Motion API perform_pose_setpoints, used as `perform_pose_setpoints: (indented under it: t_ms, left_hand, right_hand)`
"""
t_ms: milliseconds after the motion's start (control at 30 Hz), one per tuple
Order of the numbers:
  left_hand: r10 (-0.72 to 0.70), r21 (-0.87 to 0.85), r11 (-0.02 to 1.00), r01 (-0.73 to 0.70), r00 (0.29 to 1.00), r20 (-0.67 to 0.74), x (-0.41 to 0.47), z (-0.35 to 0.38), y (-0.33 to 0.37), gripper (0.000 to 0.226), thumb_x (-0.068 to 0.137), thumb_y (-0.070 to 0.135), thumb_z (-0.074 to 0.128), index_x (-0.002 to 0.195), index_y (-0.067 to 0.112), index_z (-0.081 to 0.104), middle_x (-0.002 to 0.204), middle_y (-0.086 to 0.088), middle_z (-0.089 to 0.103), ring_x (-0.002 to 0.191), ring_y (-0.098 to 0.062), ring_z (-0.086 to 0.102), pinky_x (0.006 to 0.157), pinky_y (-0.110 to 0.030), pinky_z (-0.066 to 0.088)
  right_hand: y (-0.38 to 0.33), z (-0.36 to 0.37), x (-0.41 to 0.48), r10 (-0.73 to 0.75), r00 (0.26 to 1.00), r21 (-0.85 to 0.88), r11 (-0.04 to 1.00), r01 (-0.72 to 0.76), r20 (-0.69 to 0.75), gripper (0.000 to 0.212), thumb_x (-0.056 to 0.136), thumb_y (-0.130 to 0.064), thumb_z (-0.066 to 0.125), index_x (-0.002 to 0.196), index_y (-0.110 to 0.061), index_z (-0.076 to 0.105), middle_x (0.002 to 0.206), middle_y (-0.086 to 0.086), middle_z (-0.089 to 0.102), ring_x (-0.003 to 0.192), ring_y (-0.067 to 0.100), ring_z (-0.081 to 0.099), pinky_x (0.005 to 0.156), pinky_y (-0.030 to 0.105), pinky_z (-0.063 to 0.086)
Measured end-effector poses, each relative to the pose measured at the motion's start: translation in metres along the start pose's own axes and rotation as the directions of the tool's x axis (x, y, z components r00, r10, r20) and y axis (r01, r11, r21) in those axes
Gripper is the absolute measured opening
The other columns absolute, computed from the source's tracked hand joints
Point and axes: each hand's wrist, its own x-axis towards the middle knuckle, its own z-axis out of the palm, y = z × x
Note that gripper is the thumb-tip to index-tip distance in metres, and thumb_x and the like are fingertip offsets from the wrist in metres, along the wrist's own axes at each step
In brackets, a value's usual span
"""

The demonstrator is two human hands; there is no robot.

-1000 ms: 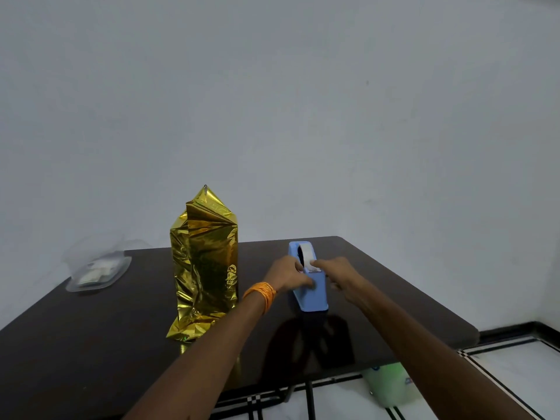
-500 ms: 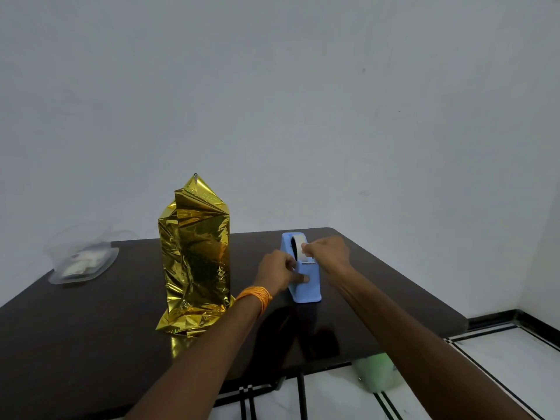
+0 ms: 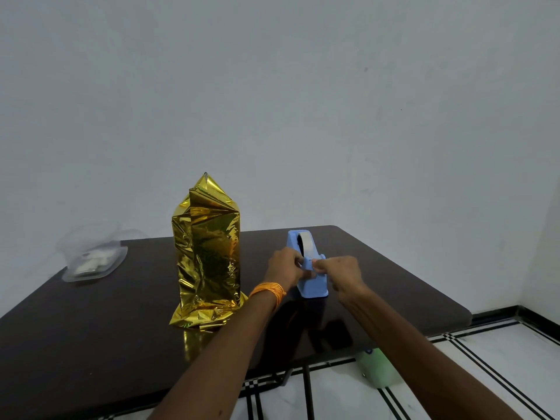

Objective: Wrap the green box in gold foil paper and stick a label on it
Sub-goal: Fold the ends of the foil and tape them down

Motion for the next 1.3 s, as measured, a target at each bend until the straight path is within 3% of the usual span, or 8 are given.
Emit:
perform_pose_setpoints:
  t_ms: [200, 367, 467, 600, 767, 867, 1100, 1300]
  left_hand:
    - [0.025, 0.013, 1.0, -0.025, 1.0, 0.011, 0.002, 0.002, -0.003, 0.046, 0.074, 0.036, 0.084, 0.104, 0.004, 0.071, 0.104, -0.011, 0.072, 0.092, -0.024, 0.066, 0.074, -0.031, 0.052]
    - [0.04, 0.049, 0.998, -0.042, 0.998, 0.045, 0.002, 0.002, -0.003, 0.045, 0.077, 0.033, 0.082, 0.106, 0.003, 0.069, 0.107, -0.013, 0.07, 0.094, -0.026, 0.065, 0.079, -0.035, 0.053]
    - [0.054, 0.175, 0.982, -0.07, 0.994, 0.093, -0.002, -0.003, 0.001, 0.052, 0.076, 0.026, 0.082, 0.122, 0.01, 0.063, 0.118, -0.009, 0.066, 0.105, -0.027, 0.063, 0.088, -0.036, 0.053]
    - [0.122, 0.113, 0.987, -0.111, 0.987, -0.1, -0.002, -0.036, 0.015, 0.042, 0.078, 0.012, 0.071, 0.119, 0.014, 0.065, 0.106, -0.009, 0.07, 0.1, -0.026, 0.066, 0.083, -0.035, 0.054]
    - [0.262, 0.036, 0.964, -0.264, 0.912, -0.316, -0.01, -0.105, 0.052, 0.029, 0.081, 0.002, 0.059, 0.103, 0.016, 0.071, 0.089, 0.002, 0.071, 0.081, -0.016, 0.067, 0.08, -0.033, 0.056]
    - [0.321, 0.001, 0.936, -0.353, 0.848, -0.421, -0.015, -0.147, 0.071, 0.029, 0.084, -0.002, 0.058, 0.103, 0.014, 0.071, 0.087, 0.0, 0.071, 0.079, -0.014, 0.068, 0.078, -0.035, 0.059]
    - [0.236, -0.126, 0.916, -0.382, 0.765, -0.599, -0.038, -0.24, 0.056, 0.022, 0.095, 0.007, 0.055, 0.111, 0.015, 0.067, 0.094, -0.001, 0.071, 0.085, -0.008, 0.069, 0.075, -0.024, 0.059]
    - [0.008, -0.275, 0.95, -0.147, 0.893, -0.451, -0.055, -0.255, -0.022, 0.026, 0.098, 0.019, 0.042, 0.11, 0.019, 0.066, 0.1, 0.001, 0.07, 0.1, -0.015, 0.065, 0.089, -0.035, 0.054]
  right_hand:
    - [0.001, -0.009, -0.001, -0.165, 0.986, -0.308, 0.937, 0.162, 0.018, 0.031, 0.081, -0.019, 0.078, 0.058, -0.005, 0.063, 0.055, 0.001, 0.057, 0.053, 0.013, 0.055, 0.045, 0.023, 0.038]
    - [0.009, -0.029, -0.006, -0.171, 0.984, -0.48, 0.861, 0.171, 0.042, 0.032, 0.084, -0.024, 0.075, 0.057, -0.011, 0.064, 0.056, -0.003, 0.06, 0.049, 0.01, 0.05, 0.05, 0.023, 0.041]
    - [-0.009, -0.036, -0.01, -0.289, 0.957, -0.459, 0.846, 0.271, 0.032, 0.025, 0.088, -0.033, 0.069, 0.072, -0.014, 0.072, 0.067, -0.003, 0.067, 0.062, 0.011, 0.06, 0.059, 0.027, 0.047]
    - [-0.05, -0.028, -0.015, -0.405, 0.913, -0.387, 0.836, 0.39, 0.043, 0.009, 0.088, -0.026, 0.066, 0.092, -0.02, 0.071, 0.087, 0.0, 0.071, 0.083, 0.017, 0.065, 0.075, 0.033, 0.051]
    - [-0.091, 0.001, -0.016, -0.518, 0.853, -0.172, 0.837, 0.52, 0.059, 0.029, 0.084, -0.014, 0.064, 0.108, -0.03, 0.069, 0.112, -0.002, 0.067, 0.1, 0.013, 0.063, 0.083, 0.032, 0.051]
    - [-0.114, 0.023, -0.027, -0.549, 0.83, 0.035, 0.835, 0.549, 0.101, 0.042, 0.082, -0.009, 0.064, 0.116, -0.033, 0.064, 0.113, 0.0, 0.067, 0.094, 0.016, 0.068, 0.085, 0.041, 0.059]
    - [-0.144, 0.078, -0.047, -0.67, 0.561, 0.149, 0.697, 0.702, 0.486, 0.075, 0.078, -0.014, 0.083, 0.138, -0.036, 0.044, 0.11, 0.0, 0.07, 0.103, 0.013, 0.067, 0.092, 0.029, 0.055]
    - [-0.155, 0.11, -0.048, -0.682, 0.548, 0.098, 0.665, 0.741, 0.484, 0.065, 0.083, -0.021, 0.079, 0.138, -0.031, 0.045, 0.088, 0.001, 0.076, 0.084, 0.016, 0.071, 0.083, 0.037, 0.058]
